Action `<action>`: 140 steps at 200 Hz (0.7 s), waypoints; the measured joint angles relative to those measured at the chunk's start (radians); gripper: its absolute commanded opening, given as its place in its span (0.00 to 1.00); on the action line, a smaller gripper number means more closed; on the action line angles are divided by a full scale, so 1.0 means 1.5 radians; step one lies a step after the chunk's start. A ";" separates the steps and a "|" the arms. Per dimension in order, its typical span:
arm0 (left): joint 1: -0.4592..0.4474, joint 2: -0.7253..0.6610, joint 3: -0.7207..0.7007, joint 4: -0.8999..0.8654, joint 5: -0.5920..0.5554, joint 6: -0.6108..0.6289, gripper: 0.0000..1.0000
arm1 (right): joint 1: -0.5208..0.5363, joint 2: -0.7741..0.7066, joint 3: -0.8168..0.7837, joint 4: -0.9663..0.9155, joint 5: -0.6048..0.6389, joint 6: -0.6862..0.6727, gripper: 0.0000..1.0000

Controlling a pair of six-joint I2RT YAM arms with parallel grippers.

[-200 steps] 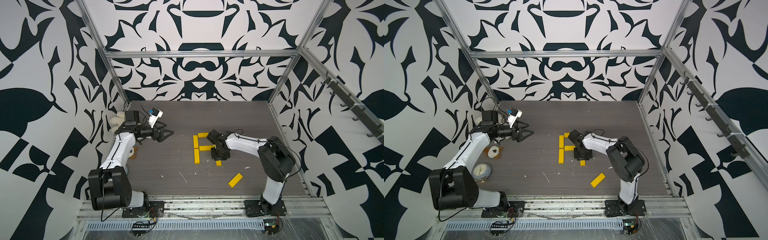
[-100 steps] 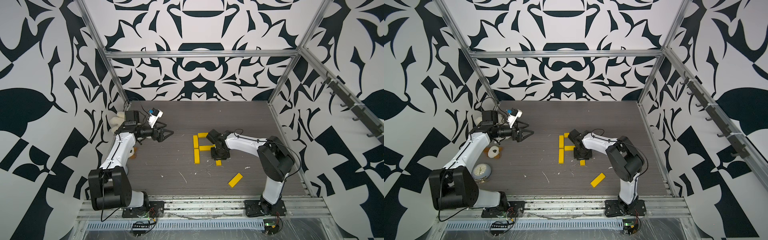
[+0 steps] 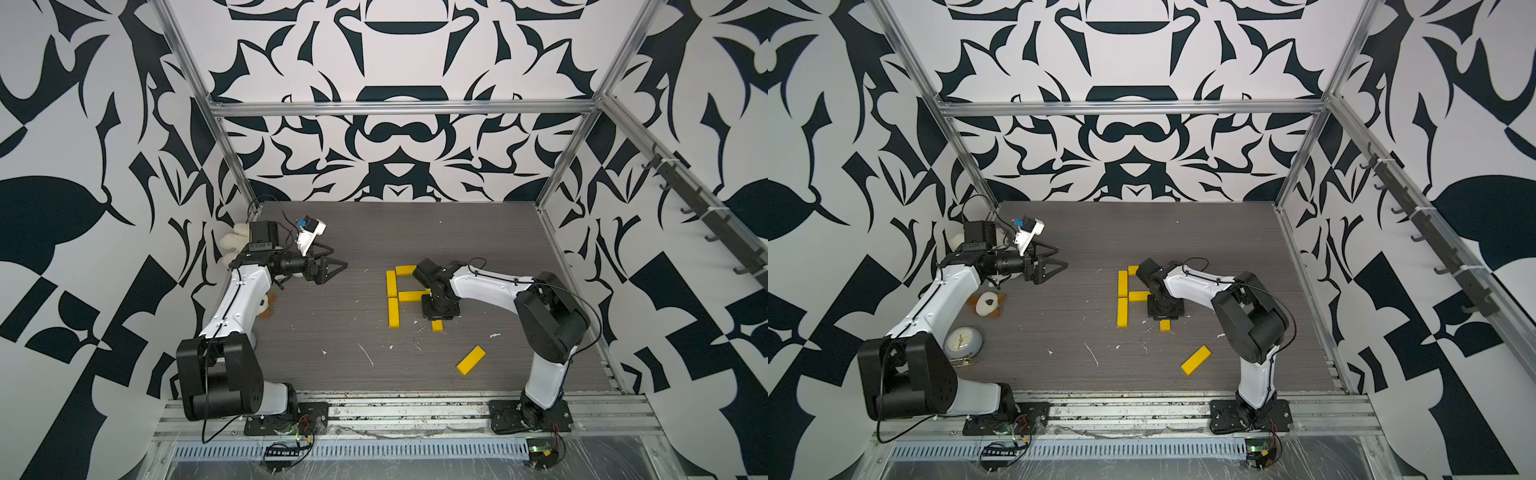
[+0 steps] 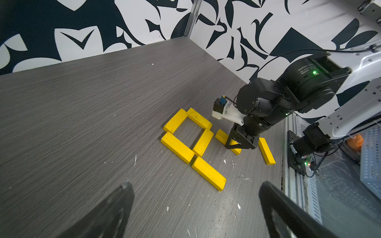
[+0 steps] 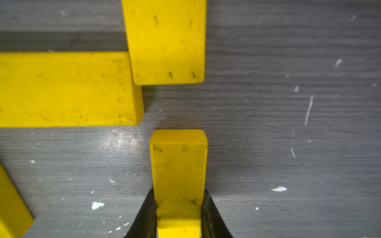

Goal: Assemble the number 8 with building blocks
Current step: Assemble the building block at the center of the board.

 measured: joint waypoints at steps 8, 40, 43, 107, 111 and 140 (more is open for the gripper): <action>0.000 0.000 0.000 0.000 0.000 0.000 0.99 | 0.000 0.000 0.000 0.000 0.000 0.000 0.17; 0.000 0.000 0.000 0.000 0.000 0.000 0.99 | 0.000 -0.001 0.000 0.000 0.005 0.003 0.18; 0.000 0.000 0.000 0.000 0.000 0.000 1.00 | 0.000 -0.001 0.000 0.000 0.006 0.003 0.18; 0.000 0.000 0.000 0.000 0.001 0.000 0.99 | 0.000 -0.019 0.000 -0.008 0.017 0.009 0.25; 0.000 0.000 0.000 0.000 0.001 0.000 0.99 | 0.000 -0.021 0.000 -0.009 0.017 0.010 0.26; 0.000 0.000 0.000 0.000 0.002 0.000 1.00 | 0.000 -0.023 0.000 -0.014 0.018 0.015 0.31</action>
